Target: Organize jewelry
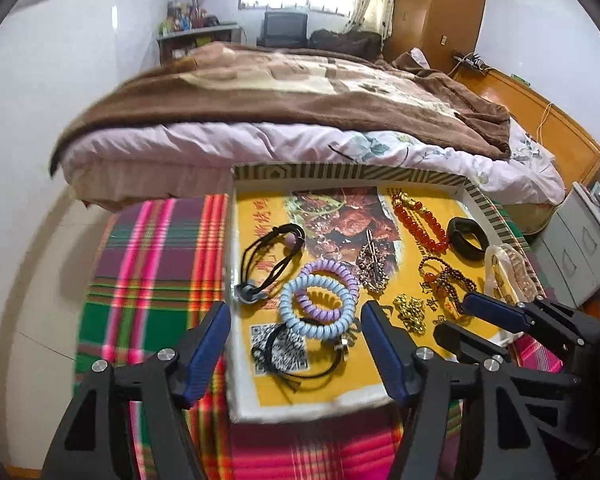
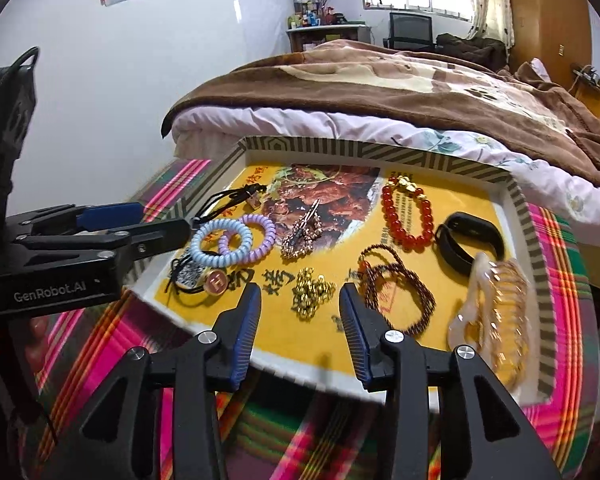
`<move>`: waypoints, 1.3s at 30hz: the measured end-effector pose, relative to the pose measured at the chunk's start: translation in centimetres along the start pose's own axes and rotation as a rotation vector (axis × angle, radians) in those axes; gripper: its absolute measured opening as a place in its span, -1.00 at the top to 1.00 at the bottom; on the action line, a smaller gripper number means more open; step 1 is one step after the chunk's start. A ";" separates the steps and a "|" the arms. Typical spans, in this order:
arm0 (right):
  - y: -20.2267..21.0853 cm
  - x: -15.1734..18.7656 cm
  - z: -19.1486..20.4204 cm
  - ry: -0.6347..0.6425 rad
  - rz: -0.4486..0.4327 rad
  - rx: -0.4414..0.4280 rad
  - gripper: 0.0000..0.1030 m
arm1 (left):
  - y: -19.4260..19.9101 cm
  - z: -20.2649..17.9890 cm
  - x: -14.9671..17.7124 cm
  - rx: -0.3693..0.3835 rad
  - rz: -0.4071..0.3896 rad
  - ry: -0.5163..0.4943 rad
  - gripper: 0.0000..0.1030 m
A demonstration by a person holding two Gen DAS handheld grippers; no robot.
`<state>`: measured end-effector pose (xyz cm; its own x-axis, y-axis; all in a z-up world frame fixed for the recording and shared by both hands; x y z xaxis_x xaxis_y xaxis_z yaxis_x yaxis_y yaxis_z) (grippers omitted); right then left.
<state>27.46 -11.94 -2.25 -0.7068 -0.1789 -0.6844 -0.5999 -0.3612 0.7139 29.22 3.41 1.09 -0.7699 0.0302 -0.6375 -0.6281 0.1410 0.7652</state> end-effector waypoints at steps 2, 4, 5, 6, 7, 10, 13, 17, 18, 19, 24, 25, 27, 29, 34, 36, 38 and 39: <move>1.2 0.5 0.1 -0.006 -0.016 0.031 0.18 | 1.3 -0.3 0.5 -0.016 -0.020 0.002 -0.41; 2.1 1.0 0.2 -0.014 -0.029 0.052 0.17 | 2.7 -0.9 1.3 -0.072 -0.050 -0.029 -0.50; 2.7 1.3 0.2 -0.017 -0.040 0.058 0.16 | 3.2 -1.2 1.7 -0.082 -0.059 -0.035 -0.50; 3.1 1.6 0.2 -0.023 -0.045 0.061 0.16 | 3.8 -1.5 2.2 -0.073 -0.065 -0.032 -0.50; 3.6 2.0 0.2 -0.028 -0.047 0.070 0.15 | 4.3 -1.7 2.7 -0.061 -0.065 -0.026 -0.50; 5.1 3.2 0.4 -0.036 -0.055 0.105 0.13 | 5.5 -2.4 4.0 -0.098 -0.073 -0.030 -0.50; 6.6 4.5 0.4 -0.052 -0.065 0.142 0.06 | 6.8 -3.3 5.5 -0.073 -0.083 -0.013 -0.50; 8.2 6.2 0.3 -0.068 -0.064 0.183 0.05 | 8.3 -4.5 7.6 -0.094 -0.100 -0.019 -0.63; 8.6 6.7 0.3 -0.076 -0.059 0.199 0.05 | 8.6 -4.8 8.0 -0.094 -0.103 -0.026 -0.63; 8.8 6.9 0.3 -0.080 -0.057 0.206 0.05 | 8.9 -5.1 8.6 -0.094 -0.105 -0.026 -0.63; 10.2 8.7 0.2 -0.116 -0.055 0.244 0.05 | 10.4 -5.9 10.9 -0.085 -0.104 0.004 -0.63; 10.5 8.9 0.2 -0.115 -0.054 0.251 0.05 | 10.6 -6.0 11.2 -0.085 -0.099 0.009 -0.63; 11.1 9.4 0.4 -0.109 -0.059 0.267 0.05 | 11.0 -6.2 11.8 -0.071 -0.097 0.013 -0.64; 11.7 9.7 0.4 -0.112 -0.068 0.271 0.05 | 11.4 -6.2 12.4 -0.067 -0.102 0.020 -0.64; 12.7 10.1 0.6 -0.123 -0.083 0.268 0.05 | 12.2 -6.0 13.1 -0.088 -0.112 0.027 -0.64; 12.9 10.2 0.7 -0.126 -0.086 0.266 0.05 | 12.5 -6.1 13.3 -0.097 -0.118 0.021 -0.63; 13.0 10.4 0.8 -0.127 -0.087 0.266 0.05 | 12.6 -6.2 13.4 -0.114 -0.118 0.015 -0.64; 13.0 10.4 0.8 -0.126 -0.086 0.266 0.05 | 12.8 -6.4 13.5 -0.117 -0.119 0.006 -0.64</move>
<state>12.07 -17.80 0.03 -0.6802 -0.0367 -0.7321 -0.7249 -0.1150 0.6792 10.06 -0.70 2.81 -0.6897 0.0147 -0.7240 -0.7235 0.0266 0.6898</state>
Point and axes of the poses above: each gripper's, at about its wrist camera, not at the fingertips, and y roughly against the way its jaws point, z to its left, x to its underside, the point moved 2 cm from there along -y, roughly the way its jaws point
